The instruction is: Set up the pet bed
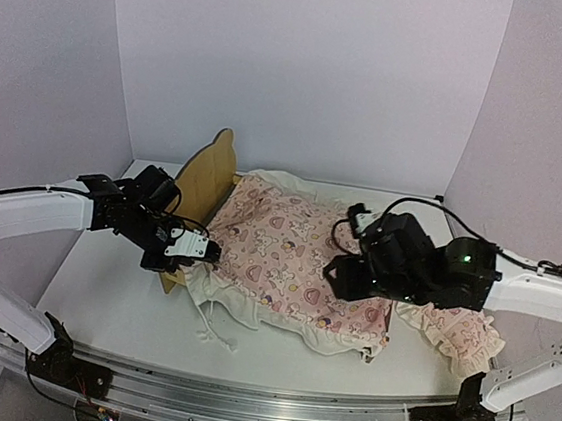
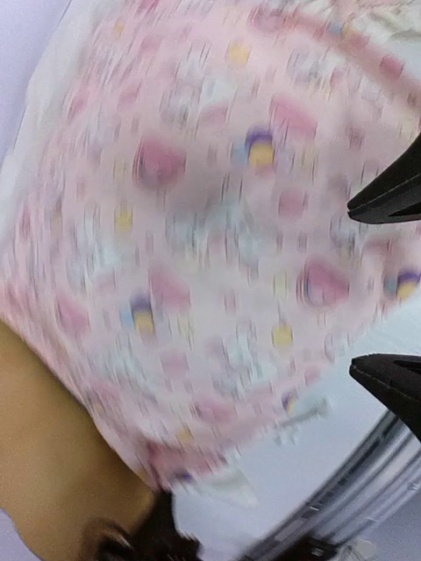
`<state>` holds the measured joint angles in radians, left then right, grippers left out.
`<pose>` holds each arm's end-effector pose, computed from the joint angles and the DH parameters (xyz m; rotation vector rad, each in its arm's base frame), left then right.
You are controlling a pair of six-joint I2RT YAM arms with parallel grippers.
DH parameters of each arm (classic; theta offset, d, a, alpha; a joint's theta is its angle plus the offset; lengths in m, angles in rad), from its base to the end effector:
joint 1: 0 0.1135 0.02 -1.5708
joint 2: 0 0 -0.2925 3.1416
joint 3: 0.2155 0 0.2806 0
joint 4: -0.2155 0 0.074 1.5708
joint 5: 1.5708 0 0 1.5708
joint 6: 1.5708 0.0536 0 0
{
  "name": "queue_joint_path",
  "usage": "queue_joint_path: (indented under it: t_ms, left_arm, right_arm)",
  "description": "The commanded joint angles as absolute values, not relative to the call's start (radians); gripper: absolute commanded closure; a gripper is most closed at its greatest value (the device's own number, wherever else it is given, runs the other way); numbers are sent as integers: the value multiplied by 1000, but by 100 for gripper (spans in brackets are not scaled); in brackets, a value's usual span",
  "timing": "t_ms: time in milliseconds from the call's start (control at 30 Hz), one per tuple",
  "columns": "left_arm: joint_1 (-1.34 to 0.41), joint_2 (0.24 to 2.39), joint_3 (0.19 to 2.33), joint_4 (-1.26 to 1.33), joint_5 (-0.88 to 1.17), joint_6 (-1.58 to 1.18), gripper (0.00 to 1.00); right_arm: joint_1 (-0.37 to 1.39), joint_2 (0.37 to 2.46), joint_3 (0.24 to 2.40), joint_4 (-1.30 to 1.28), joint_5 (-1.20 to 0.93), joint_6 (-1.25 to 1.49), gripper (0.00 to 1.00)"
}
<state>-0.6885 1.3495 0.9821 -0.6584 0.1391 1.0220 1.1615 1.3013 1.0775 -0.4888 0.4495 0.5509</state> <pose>0.2262 -0.1957 0.2477 1.9813 1.6556 -0.0576 0.1468 0.2799 0.3132 -0.4464 2.1902 0.4352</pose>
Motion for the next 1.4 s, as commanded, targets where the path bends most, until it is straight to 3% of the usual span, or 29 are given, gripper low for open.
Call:
queue_joint_path:
  t_ms: [0,267,433,733,1167,1367]
  left_arm:
    - [-671,1311,993,-671,41,1032,100]
    - [-659,1318,981,-652,10,1029,100]
    - [-634,1322,960,-629,-44,1064,100]
    - [-597,1292,946,-607,-127,1141,100]
    - [-508,1335,942,-612,-17,1175,100]
    - [-508,1328,999,-611,59,1120,78]
  right_arm:
    - [1032,1246,1027,-875,627,845,46]
    - [843,1325,989,-877,503,826,46]
    - [793,1399,941,-737,400,778,52]
    - [702,1434,878,-668,395,714,59]
    - [554,1668,1119,-666,328,445,60]
    - [551,1684,1255,-695,198,328,59]
